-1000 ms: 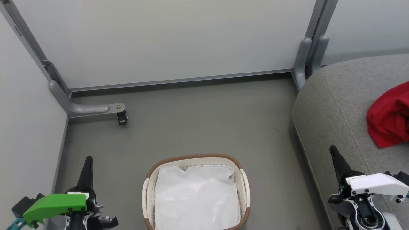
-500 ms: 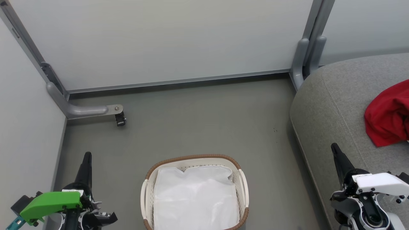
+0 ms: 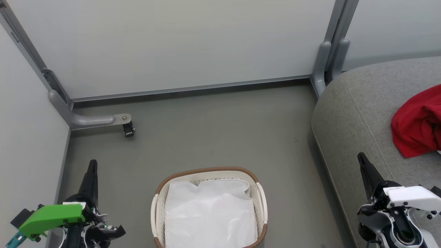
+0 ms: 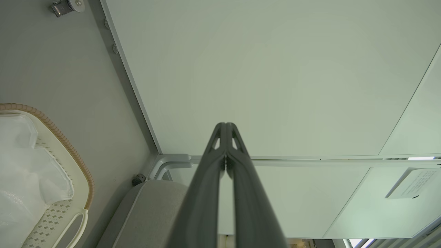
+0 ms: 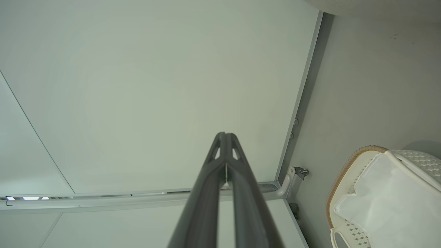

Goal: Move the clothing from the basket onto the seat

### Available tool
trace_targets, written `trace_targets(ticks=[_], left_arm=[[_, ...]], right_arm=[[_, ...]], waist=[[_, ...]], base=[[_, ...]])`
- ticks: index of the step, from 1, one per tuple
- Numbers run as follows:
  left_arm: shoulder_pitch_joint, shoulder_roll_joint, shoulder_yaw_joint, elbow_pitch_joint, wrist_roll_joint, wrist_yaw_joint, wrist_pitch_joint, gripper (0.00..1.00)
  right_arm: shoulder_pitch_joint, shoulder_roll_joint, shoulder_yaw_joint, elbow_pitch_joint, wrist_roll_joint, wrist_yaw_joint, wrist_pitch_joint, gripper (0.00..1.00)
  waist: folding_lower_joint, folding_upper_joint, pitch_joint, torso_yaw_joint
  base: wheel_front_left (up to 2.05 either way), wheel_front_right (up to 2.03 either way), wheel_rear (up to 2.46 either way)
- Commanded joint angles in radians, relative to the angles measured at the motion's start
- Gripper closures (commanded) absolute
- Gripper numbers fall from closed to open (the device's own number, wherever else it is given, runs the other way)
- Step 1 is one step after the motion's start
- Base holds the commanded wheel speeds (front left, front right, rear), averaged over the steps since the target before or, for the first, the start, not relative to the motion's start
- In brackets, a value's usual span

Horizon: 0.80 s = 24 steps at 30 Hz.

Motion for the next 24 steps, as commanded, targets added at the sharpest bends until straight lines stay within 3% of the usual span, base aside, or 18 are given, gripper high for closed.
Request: trace_targets(ticks=[1,24], left_arm=[[-0.011,0.007,0.002,-0.001,-0.003,-0.004,0.004,1.00],[-0.011,0.007,0.002,-0.001,-0.003,-0.004,0.004,1.00]], right_arm=[[0.010,-0.006,-0.002,-0.003,0.004,-0.001,0.002,1.00],[0.010,-0.006,-0.002,-0.003,0.004,-0.001,0.001,1.00]], waist=[[0.0000,0.0000,0.000,0.000],[0.0000,0.0000,0.000,0.000]], base=[[0.00,0.00,0.00],[0.00,0.00,0.00]])
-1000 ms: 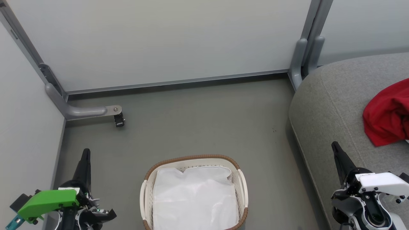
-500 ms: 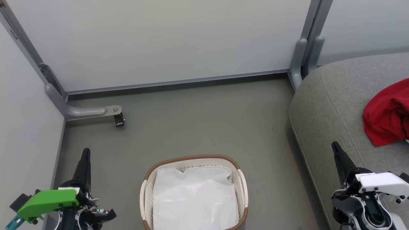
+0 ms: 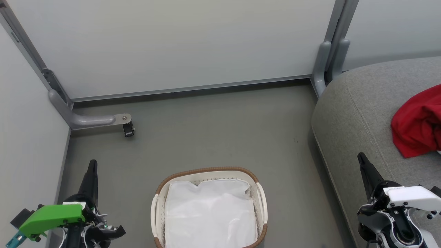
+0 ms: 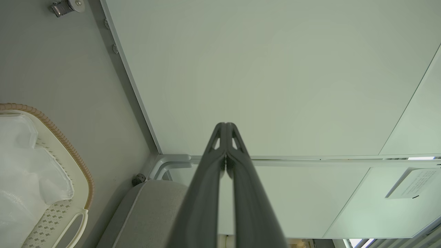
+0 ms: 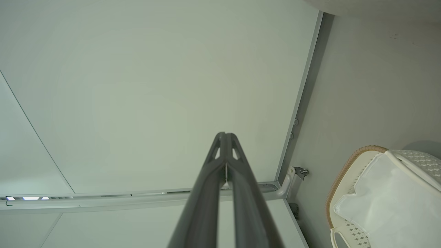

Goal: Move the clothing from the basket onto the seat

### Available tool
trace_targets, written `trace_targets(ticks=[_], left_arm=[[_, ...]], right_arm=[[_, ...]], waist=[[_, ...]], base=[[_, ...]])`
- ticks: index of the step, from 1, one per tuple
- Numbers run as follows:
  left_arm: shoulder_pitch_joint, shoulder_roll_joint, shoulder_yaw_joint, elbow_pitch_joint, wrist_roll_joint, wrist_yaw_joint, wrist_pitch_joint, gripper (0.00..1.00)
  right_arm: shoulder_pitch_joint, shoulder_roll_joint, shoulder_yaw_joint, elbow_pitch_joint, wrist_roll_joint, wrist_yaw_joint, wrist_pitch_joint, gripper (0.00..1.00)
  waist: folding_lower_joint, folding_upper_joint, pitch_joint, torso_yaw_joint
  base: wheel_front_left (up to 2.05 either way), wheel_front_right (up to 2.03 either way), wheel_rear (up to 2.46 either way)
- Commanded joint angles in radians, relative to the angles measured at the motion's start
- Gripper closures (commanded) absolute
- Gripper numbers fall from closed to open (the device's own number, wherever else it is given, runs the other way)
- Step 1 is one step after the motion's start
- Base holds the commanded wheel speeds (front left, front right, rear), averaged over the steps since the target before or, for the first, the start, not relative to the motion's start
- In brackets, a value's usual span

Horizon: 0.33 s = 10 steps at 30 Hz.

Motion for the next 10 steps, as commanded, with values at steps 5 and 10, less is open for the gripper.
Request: trace_targets(ticks=[5,10], left_arm=[[-0.011,0.007,0.002,-0.001,-0.003,-0.004,0.003,1.00],[-0.011,0.007,0.002,-0.001,-0.003,-0.004,0.003,1.00]], right_arm=[[0.010,-0.006,-0.002,-0.003,0.004,-0.001,0.001,1.00],[0.010,-0.006,-0.002,-0.003,0.004,-0.001,0.001,1.00]], waist=[[0.0000,0.0000,0.000,0.000],[0.0000,0.0000,0.000,0.000]], base=[[0.00,0.00,0.00],[0.00,0.00,0.00]])
